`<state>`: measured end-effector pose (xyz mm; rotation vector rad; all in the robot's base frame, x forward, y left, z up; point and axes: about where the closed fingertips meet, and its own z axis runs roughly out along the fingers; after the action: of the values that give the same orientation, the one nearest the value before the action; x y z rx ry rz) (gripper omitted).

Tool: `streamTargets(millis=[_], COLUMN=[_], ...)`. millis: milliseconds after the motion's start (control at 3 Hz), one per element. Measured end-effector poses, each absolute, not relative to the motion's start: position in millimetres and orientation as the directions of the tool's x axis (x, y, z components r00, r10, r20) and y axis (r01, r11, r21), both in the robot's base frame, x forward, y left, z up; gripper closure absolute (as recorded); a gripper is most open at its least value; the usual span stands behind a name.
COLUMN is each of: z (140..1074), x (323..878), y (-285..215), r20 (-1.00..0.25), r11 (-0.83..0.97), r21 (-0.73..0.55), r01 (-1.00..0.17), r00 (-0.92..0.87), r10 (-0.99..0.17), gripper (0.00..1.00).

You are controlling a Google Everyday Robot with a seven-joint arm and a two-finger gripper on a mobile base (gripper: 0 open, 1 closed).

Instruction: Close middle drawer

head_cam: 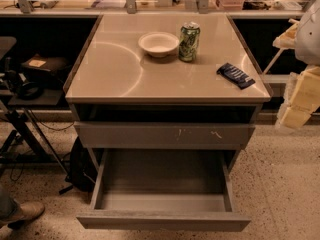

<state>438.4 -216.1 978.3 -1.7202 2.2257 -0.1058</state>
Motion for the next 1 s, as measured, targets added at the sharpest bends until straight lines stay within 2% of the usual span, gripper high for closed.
streamTargets(millis=[667, 1000], z=[967.1, 950.1], x=[424.4, 386.5], y=[-209.6, -190.1], r20=[-0.221, -0.285], r11=[0.244, 0.201], r21=[-0.270, -0.320], r01=[-0.931, -0.926], r00=[-0.187, -0.108], r10=[-0.957, -0.952], gripper=[0.00, 0.00])
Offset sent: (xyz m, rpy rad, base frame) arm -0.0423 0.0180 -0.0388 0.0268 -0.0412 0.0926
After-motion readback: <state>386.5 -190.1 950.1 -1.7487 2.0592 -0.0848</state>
